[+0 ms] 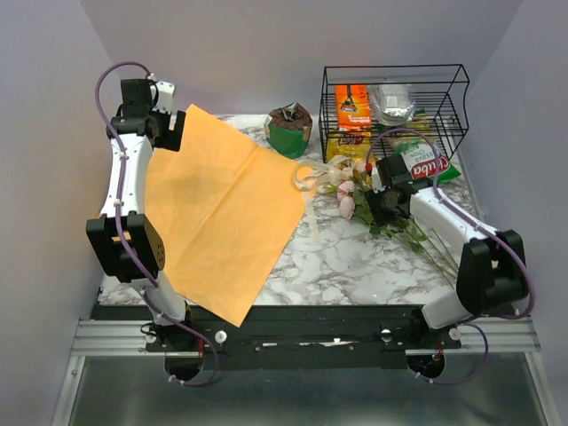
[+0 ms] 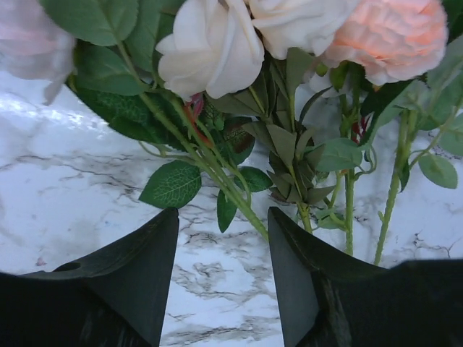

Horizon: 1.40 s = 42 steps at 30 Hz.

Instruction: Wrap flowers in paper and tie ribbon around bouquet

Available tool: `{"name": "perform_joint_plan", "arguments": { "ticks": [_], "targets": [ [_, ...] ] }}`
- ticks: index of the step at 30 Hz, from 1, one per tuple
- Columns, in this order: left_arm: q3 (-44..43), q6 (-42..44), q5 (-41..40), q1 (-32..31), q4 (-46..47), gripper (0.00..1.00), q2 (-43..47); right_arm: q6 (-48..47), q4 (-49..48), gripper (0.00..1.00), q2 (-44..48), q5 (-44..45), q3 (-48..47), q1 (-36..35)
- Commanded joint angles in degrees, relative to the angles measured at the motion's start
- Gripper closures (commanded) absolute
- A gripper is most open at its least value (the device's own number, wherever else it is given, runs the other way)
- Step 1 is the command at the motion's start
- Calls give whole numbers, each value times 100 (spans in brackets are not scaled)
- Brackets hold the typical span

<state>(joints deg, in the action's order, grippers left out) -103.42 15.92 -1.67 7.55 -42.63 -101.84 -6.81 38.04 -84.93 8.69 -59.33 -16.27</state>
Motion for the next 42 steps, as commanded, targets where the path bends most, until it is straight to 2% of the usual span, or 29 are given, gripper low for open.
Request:
{"name": "perform_joint_plan", "arguments": {
  "ticks": [1, 4, 7, 11, 14, 16, 17, 18, 20, 28, 34, 37, 38, 41, 42],
  "targets": [
    [461, -37, 808, 36, -386, 1, 524, -286, 362, 43, -586, 108, -377, -16],
    [830, 7, 1160, 36, -483, 1, 841, -233, 362, 43, -841, 71, -334, -16],
    [1576, 25, 1222, 27, -439, 1, 1078, -277, 301, 41, -1139, 124, -193, -16],
    [2123, -19, 1327, 18, -264, 2, 1307, -277, 230, 42, -1517, 370, -376, -16],
    [2273, -89, 1467, 27, -246, 2, 1386, -365, 300, 50, -1763, 397, -509, -16],
    [2291, -98, 1468, 27, -237, 2, 1430, -365, 300, 63, -1817, 344, -501, -16],
    [2300, -116, 1459, 27, -228, 2, 1439, -365, 318, 70, -1817, 301, -492, -16],
    [2291, -116, 1450, 27, -219, 2, 1457, -339, 379, 84, -1800, 300, -544, -16],
    [2256, -125, 1442, 27, -272, 2, 1474, -295, 581, 99, -1703, 361, -615, -16],
    [2159, -151, 1521, -52, -368, 2, 1571, -426, 1064, 99, -343, -130, -1062, -130],
    [2019, -159, 1880, -219, -526, 2, 1659, -839, 1389, 99, 362, -1543, -1546, -166],
    [1817, -239, 2354, -228, -702, 5, 1694, -954, 1373, 99, 713, -2659, -1818, -166],
    [1677, -247, 2660, -219, -772, 9, 1703, -919, 1286, 99, 897, -3253, -1862, -166],
    [1326, -125, 3390, -306, -1132, 18, 1825, -148, 391, 99, 1197, -4195, -1968, -166],
    [1246, -98, 3897, -368, -1255, 19, 1956, 612, -12, 99, 1398, -4365, -1933, -174]
  ]
}}
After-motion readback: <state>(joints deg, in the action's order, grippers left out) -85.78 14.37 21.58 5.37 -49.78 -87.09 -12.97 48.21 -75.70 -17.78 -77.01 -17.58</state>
